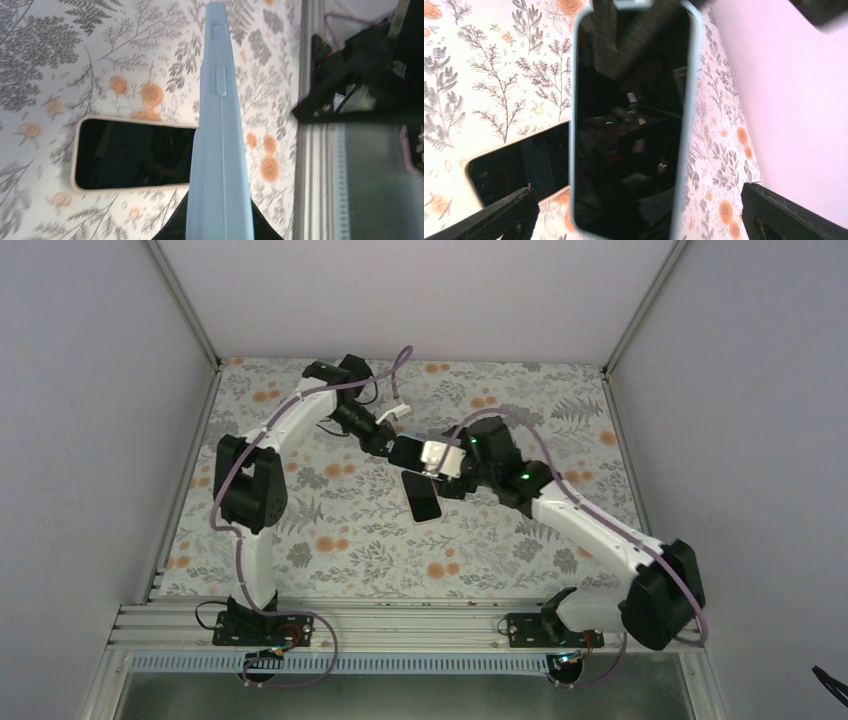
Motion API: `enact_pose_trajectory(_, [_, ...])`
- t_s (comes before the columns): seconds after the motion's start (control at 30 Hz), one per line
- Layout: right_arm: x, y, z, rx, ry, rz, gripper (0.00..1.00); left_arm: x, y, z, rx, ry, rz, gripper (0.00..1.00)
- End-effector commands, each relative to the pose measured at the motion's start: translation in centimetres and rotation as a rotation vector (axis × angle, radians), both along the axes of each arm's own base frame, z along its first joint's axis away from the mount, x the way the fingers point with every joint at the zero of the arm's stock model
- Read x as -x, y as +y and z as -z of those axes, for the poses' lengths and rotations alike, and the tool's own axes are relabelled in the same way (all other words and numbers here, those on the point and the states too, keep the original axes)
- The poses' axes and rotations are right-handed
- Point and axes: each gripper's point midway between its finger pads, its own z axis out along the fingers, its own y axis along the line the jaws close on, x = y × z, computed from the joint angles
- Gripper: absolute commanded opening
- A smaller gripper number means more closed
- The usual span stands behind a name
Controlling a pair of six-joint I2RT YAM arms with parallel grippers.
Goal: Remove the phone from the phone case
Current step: Pick up the phone at the center of the board, then remove the phone case from the phone.
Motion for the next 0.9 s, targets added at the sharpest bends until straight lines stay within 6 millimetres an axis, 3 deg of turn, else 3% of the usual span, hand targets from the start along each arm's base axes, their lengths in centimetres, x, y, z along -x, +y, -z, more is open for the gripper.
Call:
enact_pose_trajectory(0.0, [4.0,-2.4,-1.3,-0.097,0.176,-0.109,1.0,2.0,1.7,-4.4,-0.014,-0.249,0.073,0.02])
enact_pose_trajectory(0.13, [4.4,-4.2,-1.8,-0.136,0.261,-0.127,1.0,3.5,2.9,-5.8,-0.034,-0.351,0.11,0.02])
enact_pose_trajectory(0.23, [4.3,-4.3,-1.6,-0.149,0.324,-0.135,1.0,4.8,3.2,-6.3,-0.049,-0.391,0.14,0.02])
enact_pose_trajectory(0.47, [6.3,-3.3,-1.5,-0.163,0.58,-0.289,1.0,6.4,3.0,-3.6,-0.218,-0.52,0.159,0.02])
enact_pose_trajectory(0.63, [6.0,-3.4,0.4,-0.117,0.661,-0.29,1.0,6.9,3.1,-3.7,-0.226,-0.56,0.161,0.02])
enact_pose_trajectory(0.87, [7.2,-3.6,2.5,-0.087,0.761,-0.306,0.98,6.7,2.8,-4.5,-0.209,-0.584,0.153,0.02])
